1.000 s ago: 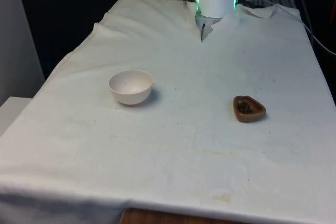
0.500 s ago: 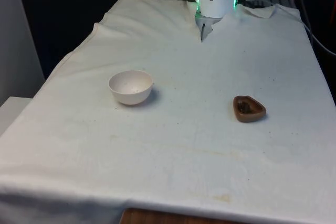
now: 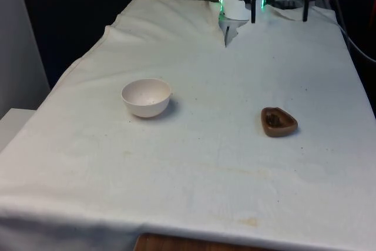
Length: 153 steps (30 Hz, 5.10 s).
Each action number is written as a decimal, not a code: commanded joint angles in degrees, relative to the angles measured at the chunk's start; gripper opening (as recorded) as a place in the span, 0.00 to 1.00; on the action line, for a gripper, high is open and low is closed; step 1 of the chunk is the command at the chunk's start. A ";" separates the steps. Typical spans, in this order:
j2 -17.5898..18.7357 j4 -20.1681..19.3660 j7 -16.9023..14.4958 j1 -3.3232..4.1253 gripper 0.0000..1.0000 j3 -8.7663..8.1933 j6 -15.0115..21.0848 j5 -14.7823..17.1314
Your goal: Pour the coffee beans from the cup into the bowl.
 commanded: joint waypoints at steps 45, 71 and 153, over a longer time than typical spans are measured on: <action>12.49 0.00 14.50 0.97 1.00 4.41 12.78 -2.69; 18.11 3.72 22.12 1.72 1.00 4.81 15.24 -4.81; 28.76 11.46 48.82 2.69 1.00 4.53 14.90 -24.58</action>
